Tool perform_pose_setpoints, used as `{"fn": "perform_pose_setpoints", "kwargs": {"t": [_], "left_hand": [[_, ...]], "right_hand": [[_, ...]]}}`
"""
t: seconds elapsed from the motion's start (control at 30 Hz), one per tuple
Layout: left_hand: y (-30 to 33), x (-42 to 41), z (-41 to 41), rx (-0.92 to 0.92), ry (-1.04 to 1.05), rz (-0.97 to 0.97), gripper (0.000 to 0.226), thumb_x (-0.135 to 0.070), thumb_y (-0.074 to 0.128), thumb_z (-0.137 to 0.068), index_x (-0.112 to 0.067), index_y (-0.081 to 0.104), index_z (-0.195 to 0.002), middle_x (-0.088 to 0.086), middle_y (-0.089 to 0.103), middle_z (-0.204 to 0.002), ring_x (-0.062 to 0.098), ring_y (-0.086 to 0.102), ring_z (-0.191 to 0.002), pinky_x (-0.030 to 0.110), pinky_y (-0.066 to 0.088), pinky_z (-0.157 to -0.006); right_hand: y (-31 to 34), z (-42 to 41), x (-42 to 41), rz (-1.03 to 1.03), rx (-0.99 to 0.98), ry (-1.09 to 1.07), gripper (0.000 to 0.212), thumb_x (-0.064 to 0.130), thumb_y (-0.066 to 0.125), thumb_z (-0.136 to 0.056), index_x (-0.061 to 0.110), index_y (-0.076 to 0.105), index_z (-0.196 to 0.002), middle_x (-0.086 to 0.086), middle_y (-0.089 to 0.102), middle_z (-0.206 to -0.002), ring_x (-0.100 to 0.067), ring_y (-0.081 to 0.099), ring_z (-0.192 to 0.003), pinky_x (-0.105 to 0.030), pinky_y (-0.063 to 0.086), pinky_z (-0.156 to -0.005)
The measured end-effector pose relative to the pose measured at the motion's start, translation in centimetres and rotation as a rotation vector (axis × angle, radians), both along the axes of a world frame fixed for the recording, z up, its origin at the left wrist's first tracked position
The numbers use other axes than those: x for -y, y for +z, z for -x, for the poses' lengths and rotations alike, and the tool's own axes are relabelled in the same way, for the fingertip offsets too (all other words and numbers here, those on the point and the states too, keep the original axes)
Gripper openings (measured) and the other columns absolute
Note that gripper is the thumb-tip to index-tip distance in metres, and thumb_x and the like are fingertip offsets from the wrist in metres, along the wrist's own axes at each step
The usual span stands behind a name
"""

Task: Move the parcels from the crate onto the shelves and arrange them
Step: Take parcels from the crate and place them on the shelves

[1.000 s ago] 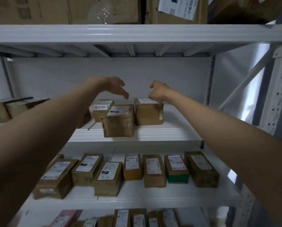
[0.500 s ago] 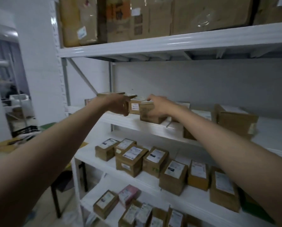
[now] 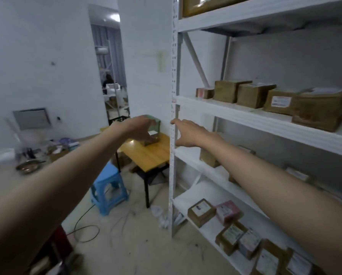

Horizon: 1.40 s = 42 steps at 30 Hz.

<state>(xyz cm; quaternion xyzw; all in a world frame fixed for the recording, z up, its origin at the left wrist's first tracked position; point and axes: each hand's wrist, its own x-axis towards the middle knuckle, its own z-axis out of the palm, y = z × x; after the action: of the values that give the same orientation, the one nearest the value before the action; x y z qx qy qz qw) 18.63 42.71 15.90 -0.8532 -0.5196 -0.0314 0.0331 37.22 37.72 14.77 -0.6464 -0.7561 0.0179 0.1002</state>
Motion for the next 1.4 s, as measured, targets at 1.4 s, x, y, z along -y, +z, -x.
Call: {"fn": "perform_pose_setpoints", "kwargs": {"t": [1.4], "left_hand": [[-36.1,-4.1,60.4,0.254,1.094,0.812,0.053,-0.037,0.059,-0.09,-0.019,0.048,-0.139,0.004,0.054,-0.138,0.024,0.051,-0.124,0.033,0.042,-0.093]], "right_hand": [[-36.4,63.6,-28.1,0.798,0.186,0.889,0.067,0.037,0.072,-0.086,0.019,0.043,-0.144,-0.009,0.055,-0.136,-0.028,0.056,-0.118,-0.035,0.048,-0.093]]}}
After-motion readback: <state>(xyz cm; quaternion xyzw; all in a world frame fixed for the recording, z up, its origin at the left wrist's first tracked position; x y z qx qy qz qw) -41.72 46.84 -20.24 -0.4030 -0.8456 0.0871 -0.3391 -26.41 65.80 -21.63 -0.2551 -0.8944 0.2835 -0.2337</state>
